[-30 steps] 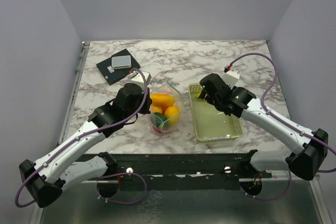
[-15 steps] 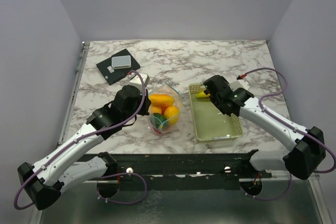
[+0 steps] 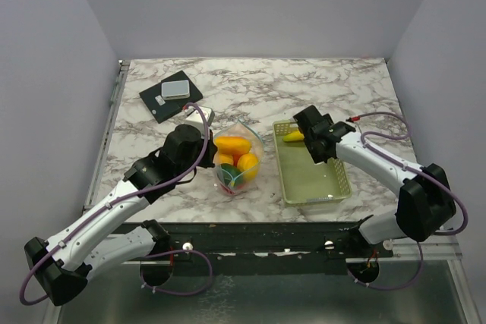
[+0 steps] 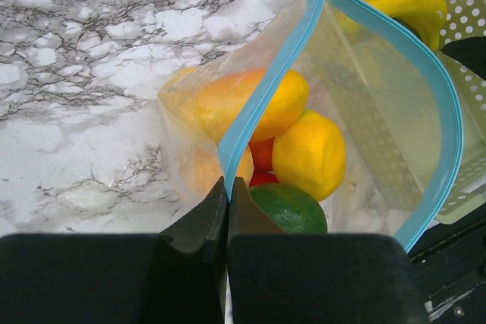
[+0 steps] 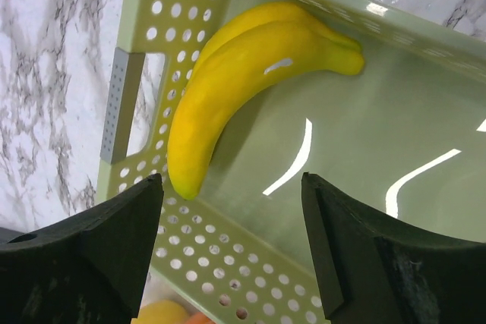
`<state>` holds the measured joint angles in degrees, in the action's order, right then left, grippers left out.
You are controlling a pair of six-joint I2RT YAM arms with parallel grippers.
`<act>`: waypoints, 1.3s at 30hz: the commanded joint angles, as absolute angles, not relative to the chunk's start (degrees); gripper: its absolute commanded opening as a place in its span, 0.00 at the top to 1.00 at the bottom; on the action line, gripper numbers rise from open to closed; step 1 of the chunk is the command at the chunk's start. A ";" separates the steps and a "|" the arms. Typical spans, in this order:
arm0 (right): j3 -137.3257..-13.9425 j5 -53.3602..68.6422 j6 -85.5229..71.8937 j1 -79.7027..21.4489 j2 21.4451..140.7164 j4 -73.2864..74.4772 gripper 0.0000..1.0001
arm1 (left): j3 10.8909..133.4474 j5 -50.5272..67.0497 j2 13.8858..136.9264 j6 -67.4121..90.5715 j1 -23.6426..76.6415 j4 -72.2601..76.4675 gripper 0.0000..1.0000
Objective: Place the food in the zip-top bag and seal the zipper
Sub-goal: Pick up the fake fruit from the bin.
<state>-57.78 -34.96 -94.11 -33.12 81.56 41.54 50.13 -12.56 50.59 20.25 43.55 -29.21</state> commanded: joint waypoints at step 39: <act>-59.64 -29.15 -108.02 -24.26 94.32 34.50 0.46 | 49.00 -12.13 50.80 19.08 42.08 -28.41 1.00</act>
<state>-58.63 -29.45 -106.72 -24.62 93.30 34.68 49.78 -12.49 50.61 19.84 42.48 -29.21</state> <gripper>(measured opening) 0.584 0.004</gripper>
